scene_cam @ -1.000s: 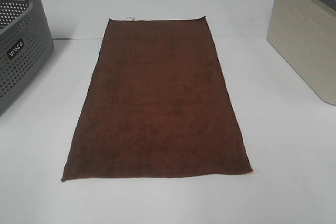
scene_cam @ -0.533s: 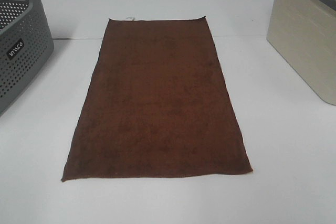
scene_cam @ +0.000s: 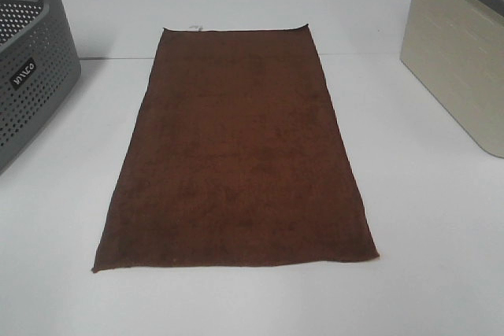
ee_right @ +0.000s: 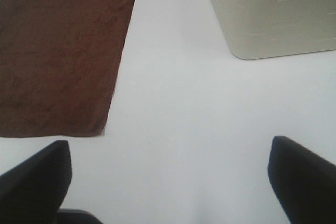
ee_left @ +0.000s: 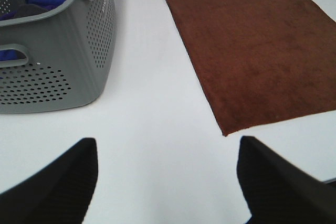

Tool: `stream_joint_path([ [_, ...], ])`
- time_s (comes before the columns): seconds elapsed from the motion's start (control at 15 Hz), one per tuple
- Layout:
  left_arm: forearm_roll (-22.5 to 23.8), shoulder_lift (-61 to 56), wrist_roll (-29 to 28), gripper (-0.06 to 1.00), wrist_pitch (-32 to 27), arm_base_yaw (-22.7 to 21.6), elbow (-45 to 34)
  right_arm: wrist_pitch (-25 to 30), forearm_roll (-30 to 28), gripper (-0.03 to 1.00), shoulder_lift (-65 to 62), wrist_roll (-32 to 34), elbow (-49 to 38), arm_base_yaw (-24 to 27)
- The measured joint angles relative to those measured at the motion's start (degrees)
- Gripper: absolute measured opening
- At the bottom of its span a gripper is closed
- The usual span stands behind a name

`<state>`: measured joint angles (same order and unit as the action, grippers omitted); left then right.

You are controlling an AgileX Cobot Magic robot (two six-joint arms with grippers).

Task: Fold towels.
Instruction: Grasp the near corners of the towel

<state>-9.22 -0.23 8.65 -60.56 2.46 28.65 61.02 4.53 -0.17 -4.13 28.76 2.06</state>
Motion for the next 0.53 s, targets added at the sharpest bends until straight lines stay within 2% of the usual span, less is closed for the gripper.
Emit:
stream_joint_path([
  [0.53, 0.00, 0.00, 0.00, 0.71, 0.00, 0.00, 0.00, 0.00, 0.00, 0.95, 0.00, 0.00, 0.00, 0.00],
])
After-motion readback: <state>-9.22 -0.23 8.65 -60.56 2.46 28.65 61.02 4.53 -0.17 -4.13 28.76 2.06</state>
